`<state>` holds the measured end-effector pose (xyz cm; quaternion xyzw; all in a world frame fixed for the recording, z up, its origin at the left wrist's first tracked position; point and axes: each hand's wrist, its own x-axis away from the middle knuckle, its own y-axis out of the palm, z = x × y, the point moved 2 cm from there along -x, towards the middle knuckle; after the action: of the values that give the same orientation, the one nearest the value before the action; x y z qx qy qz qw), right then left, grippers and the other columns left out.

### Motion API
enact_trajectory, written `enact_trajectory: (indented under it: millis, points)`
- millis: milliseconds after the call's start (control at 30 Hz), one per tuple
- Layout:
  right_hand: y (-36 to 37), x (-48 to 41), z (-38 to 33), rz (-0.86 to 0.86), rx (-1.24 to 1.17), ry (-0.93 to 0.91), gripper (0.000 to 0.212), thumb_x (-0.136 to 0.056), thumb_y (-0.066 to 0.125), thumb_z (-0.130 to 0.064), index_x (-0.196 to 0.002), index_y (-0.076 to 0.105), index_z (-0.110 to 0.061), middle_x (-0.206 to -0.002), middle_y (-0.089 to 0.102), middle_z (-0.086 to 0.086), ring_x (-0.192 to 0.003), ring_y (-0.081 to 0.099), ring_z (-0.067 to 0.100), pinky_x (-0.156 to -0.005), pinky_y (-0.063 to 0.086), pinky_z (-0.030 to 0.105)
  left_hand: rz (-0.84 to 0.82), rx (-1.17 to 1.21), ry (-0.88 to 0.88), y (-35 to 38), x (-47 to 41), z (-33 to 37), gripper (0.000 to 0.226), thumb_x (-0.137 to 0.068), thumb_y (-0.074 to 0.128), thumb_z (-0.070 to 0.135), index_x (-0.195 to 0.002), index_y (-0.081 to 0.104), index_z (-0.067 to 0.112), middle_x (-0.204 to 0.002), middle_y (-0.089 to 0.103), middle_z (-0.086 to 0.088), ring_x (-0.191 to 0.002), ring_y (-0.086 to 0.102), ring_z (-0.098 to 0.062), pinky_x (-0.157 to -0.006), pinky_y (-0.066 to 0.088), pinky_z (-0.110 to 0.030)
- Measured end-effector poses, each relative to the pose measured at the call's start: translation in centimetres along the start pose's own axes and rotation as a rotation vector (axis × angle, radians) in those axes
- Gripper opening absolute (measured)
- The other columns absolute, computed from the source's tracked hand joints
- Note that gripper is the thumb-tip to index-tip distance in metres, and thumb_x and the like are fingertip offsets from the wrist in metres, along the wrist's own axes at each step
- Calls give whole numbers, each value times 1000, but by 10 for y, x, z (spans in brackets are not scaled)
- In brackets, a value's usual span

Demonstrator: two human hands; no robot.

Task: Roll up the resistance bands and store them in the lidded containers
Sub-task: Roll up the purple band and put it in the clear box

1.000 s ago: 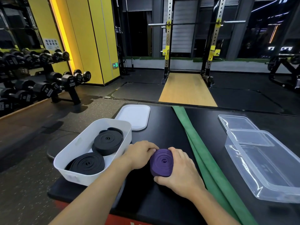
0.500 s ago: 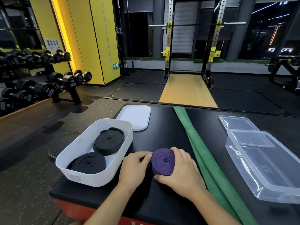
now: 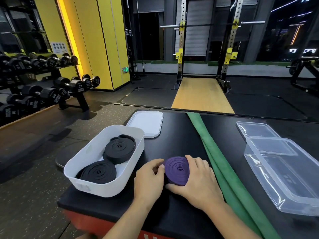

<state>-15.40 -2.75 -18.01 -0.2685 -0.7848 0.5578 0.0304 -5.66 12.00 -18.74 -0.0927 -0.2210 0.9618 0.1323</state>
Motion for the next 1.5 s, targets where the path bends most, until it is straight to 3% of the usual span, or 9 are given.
enact_trajectory:
  millis: [133, 267, 467, 667, 833, 967, 1100, 1233, 1500]
  points:
    - [2, 0, 1, -18, 24, -4, 120, -60, 42, -95, -158, 21, -30, -132, 40, -13, -123, 38, 13, -109, 34, 33, -119, -11, 111, 1, 12, -2, 45, -75, 79, 58, -117, 68, 47, -112, 65, 27, -103, 62, 11, -92, 50, -16]
    - [1, -2, 7, -99, -100, -47, 120, -60, 56, -90, -159, 21, -31, -134, 35, -18, -125, 33, 9, -111, 34, 32, -109, 22, 121, 1, 11, -2, 73, -61, 74, 71, -126, 70, 38, -115, 64, 25, -108, 63, 6, -99, 54, -27]
    - [-1, -3, 17, -138, -238, -48, 114, -57, 60, -74, -159, 30, -32, -127, 37, -22, -122, 34, 6, -109, 37, 30, -107, 42, 114, -2, 13, 0, 70, -62, 72, 71, -125, 71, 39, -115, 65, 24, -107, 64, 7, -100, 54, -30]
    - [-3, 5, 7, -50, -137, -16, 117, -52, 62, -93, -150, 36, -36, -113, 36, -20, -114, 43, 7, -99, 40, 28, -81, 96, 142, -2, 16, -3, 45, -74, 86, 47, -115, 68, 39, -112, 59, 26, -108, 63, 6, -99, 54, -28]
    - [-4, 2, 6, -95, -142, -23, 123, -51, 62, -94, -154, 30, -36, -117, 33, -19, -118, 38, 7, -105, 38, 30, -89, 141, 154, -3, 14, -4, 45, -80, 89, 31, -120, 70, 32, -113, 59, 18, -109, 63, 7, -101, 51, -18]
    - [-3, 1, 11, -212, -292, -131, 114, -60, 70, -70, -159, 24, -37, -155, 23, -27, -146, 21, -4, -121, 29, 32, -133, 181, 154, -4, 13, -3, 46, -82, 88, 24, -123, 69, 32, -117, 59, 14, -111, 61, 10, -102, 50, -18]
    - [-5, 2, 14, -204, -421, -128, 108, -62, 73, -51, -159, 26, -38, -153, 31, -32, -142, 31, -9, -117, 33, 24, -150, 194, 149, -5, 13, -4, 50, -84, 87, 23, -129, 66, 31, -120, 59, 15, -114, 59, 13, -103, 49, -14]
    - [-6, 2, 12, -171, -389, -122, 106, -60, 74, -56, -155, 29, -41, -142, 30, -37, -135, 35, -7, -112, 39, 26, -145, 221, 164, -2, 14, -4, 53, -84, 87, 22, -131, 63, 33, -121, 59, 16, -116, 58, 13, -99, 45, -7]
    - [-9, 8, 1, -133, -210, -128, 113, -55, 72, -79, -152, 30, -41, -122, 25, -22, -123, 32, -5, -97, 47, 25, -123, 213, 185, -1, 10, -8, 46, -84, 87, 25, -122, 66, 38, -117, 67, 16, -113, 65, 2, -102, 51, -21]
